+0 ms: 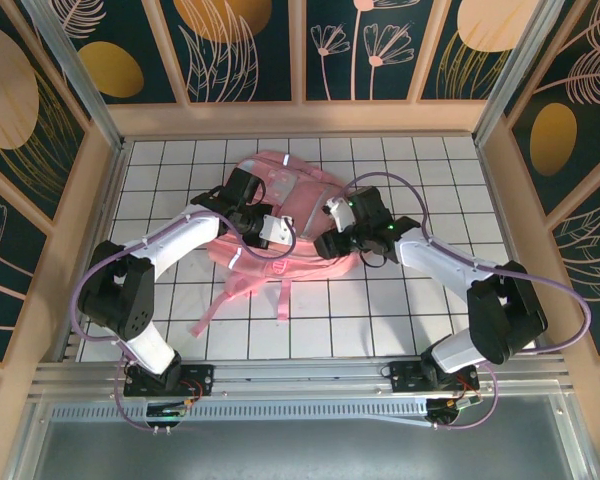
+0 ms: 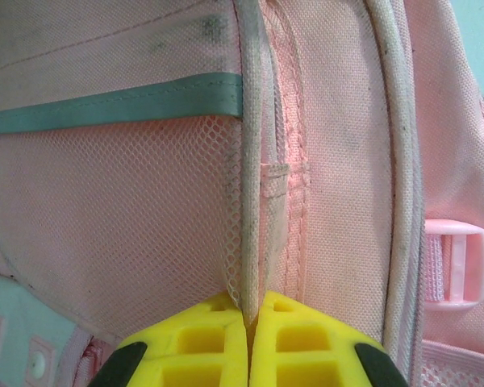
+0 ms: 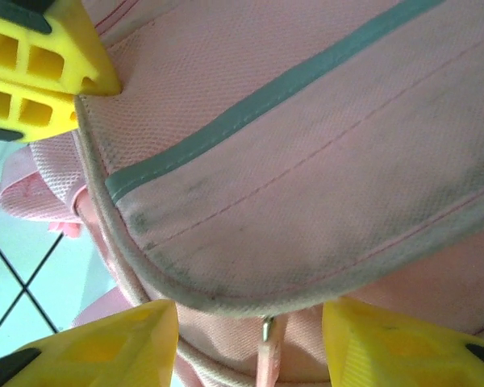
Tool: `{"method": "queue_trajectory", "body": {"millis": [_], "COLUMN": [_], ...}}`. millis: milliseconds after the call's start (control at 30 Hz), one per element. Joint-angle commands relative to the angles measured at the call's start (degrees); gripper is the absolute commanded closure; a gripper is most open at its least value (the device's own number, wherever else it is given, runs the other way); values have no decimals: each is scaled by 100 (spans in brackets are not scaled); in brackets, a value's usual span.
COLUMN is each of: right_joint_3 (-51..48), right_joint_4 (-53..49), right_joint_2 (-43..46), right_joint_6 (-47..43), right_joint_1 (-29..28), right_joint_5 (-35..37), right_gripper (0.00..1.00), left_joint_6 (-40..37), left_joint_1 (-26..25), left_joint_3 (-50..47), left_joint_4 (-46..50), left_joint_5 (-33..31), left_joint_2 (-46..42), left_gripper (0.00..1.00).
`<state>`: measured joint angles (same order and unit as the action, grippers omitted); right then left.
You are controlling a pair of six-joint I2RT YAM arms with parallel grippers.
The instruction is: Pack books, pencil case, and school supplies into a backpack
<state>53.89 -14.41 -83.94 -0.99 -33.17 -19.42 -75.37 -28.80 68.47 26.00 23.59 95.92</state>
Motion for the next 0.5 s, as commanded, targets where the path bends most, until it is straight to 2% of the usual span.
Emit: {"method": "queue_trajectory", "body": {"millis": [0, 100, 133, 467], "right_joint_3": [11, 65, 59, -184], "right_joint_4": [304, 433, 466, 604], "right_joint_2": [-157, -211, -186, 561], "right_joint_6": [-111, -63, -64, 91], "right_joint_1": [-21, -15, -13, 25], "right_joint_5": [394, 622, 654, 2234], "right_gripper": [68, 96, 100, 100], "left_joint_6": [-24, 8, 12, -251], "left_joint_1": [33, 32, 32, 117], "left_joint_3": [177, 108, 75, -516], "left_joint_4": [46, 9, -18, -535], "left_joint_5": [461, 444, 436, 11], "left_joint_2": [-3, -46, -71, -372], "left_gripper": [100, 100, 100, 100]}}
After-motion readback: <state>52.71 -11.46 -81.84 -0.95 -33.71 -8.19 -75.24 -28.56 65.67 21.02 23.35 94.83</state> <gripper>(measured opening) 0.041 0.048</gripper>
